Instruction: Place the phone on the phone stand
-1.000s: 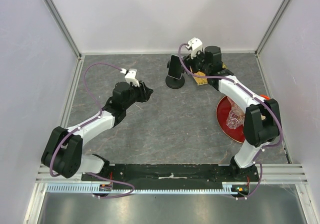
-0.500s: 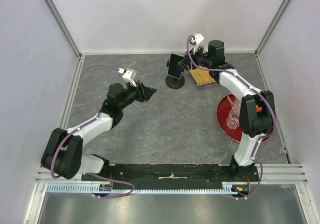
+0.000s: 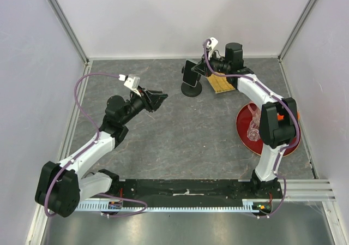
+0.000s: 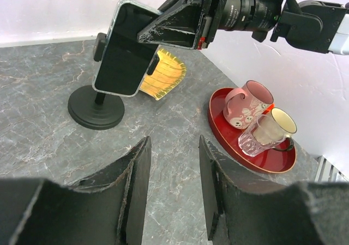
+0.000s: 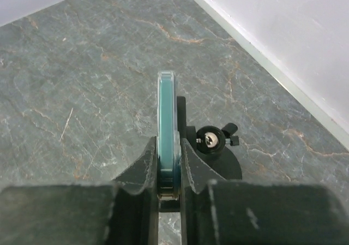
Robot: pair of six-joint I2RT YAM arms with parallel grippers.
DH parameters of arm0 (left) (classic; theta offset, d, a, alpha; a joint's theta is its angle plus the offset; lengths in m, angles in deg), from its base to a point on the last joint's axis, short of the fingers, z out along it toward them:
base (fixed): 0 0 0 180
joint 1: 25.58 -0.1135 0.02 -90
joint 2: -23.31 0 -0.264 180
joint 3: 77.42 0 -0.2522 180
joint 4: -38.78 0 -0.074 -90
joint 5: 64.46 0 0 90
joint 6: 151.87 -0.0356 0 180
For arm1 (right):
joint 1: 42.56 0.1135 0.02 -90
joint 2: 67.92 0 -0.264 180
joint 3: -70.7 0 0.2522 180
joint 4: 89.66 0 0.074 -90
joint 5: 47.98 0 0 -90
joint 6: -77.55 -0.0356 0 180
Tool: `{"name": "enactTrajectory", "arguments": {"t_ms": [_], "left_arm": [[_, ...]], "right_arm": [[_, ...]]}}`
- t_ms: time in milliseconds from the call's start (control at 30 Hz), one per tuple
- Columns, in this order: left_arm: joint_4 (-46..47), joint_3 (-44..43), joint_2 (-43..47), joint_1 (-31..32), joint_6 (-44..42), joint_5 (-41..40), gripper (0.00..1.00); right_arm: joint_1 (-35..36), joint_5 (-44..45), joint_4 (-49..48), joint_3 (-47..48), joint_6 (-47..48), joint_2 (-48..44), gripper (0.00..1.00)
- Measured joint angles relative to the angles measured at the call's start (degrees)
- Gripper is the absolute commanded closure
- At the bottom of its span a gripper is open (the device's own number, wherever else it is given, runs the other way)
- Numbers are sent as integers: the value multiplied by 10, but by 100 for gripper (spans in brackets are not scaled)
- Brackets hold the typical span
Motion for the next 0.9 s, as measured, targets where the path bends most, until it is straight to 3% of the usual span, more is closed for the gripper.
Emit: {"name": "enactTrajectory", "arguments": {"t_ms": [333,567,733,900], "left_arm": [[-19,0,7,0,23,40,53],[-39,0,75,0,66,86,53],[-30,-1,100,0,133,141,54],[30,43,107,2,233,189,54]], "right_arm": [[-2,-35,74,-23,46,-44,100],[-3,-70,245,-117,73,-197,100],[0,-121,424,-150,141,-310,100],[2,-114,483,-236,145,-437,100]]}}
